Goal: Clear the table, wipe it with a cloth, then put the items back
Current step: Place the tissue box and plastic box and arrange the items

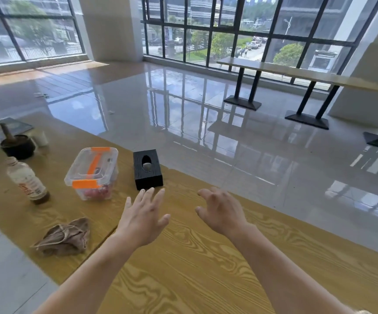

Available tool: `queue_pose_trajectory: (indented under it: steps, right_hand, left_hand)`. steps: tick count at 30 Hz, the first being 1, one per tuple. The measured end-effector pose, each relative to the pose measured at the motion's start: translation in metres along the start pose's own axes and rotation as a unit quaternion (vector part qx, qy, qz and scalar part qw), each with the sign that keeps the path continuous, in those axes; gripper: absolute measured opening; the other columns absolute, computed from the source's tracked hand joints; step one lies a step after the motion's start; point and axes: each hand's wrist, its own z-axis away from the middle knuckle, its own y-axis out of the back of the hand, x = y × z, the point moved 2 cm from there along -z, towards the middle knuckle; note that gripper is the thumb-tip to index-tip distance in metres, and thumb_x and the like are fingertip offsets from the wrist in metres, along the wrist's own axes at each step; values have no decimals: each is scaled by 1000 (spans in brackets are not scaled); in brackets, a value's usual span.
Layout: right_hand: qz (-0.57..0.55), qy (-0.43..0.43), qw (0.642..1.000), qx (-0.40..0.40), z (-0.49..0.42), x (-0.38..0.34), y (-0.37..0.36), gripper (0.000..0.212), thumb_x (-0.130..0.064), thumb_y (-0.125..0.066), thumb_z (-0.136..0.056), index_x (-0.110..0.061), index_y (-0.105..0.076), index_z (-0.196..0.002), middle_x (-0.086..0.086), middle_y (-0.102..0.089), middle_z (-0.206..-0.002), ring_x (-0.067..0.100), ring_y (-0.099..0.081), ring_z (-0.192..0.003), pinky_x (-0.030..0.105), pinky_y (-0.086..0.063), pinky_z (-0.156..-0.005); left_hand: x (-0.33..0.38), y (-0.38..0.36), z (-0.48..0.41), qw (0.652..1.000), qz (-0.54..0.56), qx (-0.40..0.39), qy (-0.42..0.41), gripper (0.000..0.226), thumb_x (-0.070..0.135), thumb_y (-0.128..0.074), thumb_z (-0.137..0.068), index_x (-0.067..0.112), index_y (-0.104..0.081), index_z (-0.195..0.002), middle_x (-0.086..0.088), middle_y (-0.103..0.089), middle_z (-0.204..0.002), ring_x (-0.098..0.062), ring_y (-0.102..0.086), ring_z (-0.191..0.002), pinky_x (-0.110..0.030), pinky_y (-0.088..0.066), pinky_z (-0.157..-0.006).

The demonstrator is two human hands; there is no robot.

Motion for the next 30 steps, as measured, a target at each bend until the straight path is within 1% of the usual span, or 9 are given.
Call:
queue_pose_trajectory:
  steps: [5, 9, 12, 15, 18, 22, 24, 27, 30]
  right_hand:
    - [-21, 30, 999, -9, -17, -24, -17, 43, -41, -60, -93, -20, -59, -130, 3, -63, -117, 25, -59, -107, 37, -53, -80]
    - [-15, 39, 999, -25, -45, -40, -34, 37, -41, -58, -93, -19, -61, -122, 3, -63, -114, 24, -59, -105, 37, -53, -79]
    - [-17, 28, 999, -36, -82, -55, -54, 39, -42, -58, -93, -20, -60, -125, 2, -63, -114, 24, -59, -106, 36, -52, -79]
    - [-32, 8, 998, -47, -105, -61, -67, 44, -40, -58, -93, -22, -58, -133, 2, -64, -120, 25, -59, -110, 36, -51, -81]
    - [-52, -35, 996, -68, -146, -73, -94, 45, -40, -59, -92, -24, -58, -134, 1, -65, -121, 23, -60, -111, 36, -52, -84]
    - [-88, -96, 988, -84, -199, -78, -122, 43, -39, -60, -91, -22, -60, -130, 1, -68, -115, 22, -63, -106, 38, -53, -86]
    - [-103, -120, 983, -88, -223, -74, -136, 42, -37, -60, -92, -19, -60, -130, 2, -68, -113, 22, -63, -105, 38, -53, -86]
    - [-122, -156, 975, -98, -255, -67, -157, 46, -38, -61, -93, -17, -56, -134, 2, -67, -118, 22, -62, -107, 34, -52, -85]
    - [-133, -177, 970, -104, -281, -63, -173, 43, -39, -61, -93, -16, -56, -130, 2, -66, -114, 21, -62, -101, 31, -49, -77]
  left_hand:
    - [-39, -6, 4, 999, -12, -11, 49, 73, 56, -37, -100, 27, -5, -159, -6, -9, -168, -25, -3, -155, -53, -10, -123]
    - [-67, -11, -8, 998, -9, -15, 62, 72, 56, -37, -100, 28, -5, -159, -6, -9, -168, -25, -4, -155, -53, -9, -124]
    - [-97, -14, -33, 998, -7, -12, 65, 72, 55, -38, -100, 28, -7, -159, -6, -10, -167, -25, -4, -155, -52, -9, -124]
    - [-110, -17, -54, 999, -9, 1, 52, 71, 53, -39, -100, 25, -10, -159, -8, -15, -166, -26, -10, -154, -49, -13, -124]
    - [-136, -23, -95, 999, 30, 0, 33, 69, 49, -42, -101, 22, -16, -158, -9, -24, -164, -24, -19, -152, -44, -20, -123]
    - [-151, -34, -146, 996, 85, -12, 14, 67, 44, -47, -101, 17, -22, -157, -6, -34, -158, -21, -33, -145, -34, -31, -117]
    - [-157, -40, -172, 990, 132, -31, 36, 66, 41, -48, -101, 16, -23, -157, -5, -36, -156, -21, -37, -142, -34, -34, -113]
    - [-168, -50, -212, 974, 202, -54, 87, 66, 38, -50, -101, 14, -23, -157, -9, -39, -153, -24, -41, -138, -37, -37, -110]
    - [-181, -62, -246, 955, 248, -70, 147, 65, 36, -51, -100, 12, -26, -155, -13, -43, -150, -27, -44, -135, -39, -39, -109]
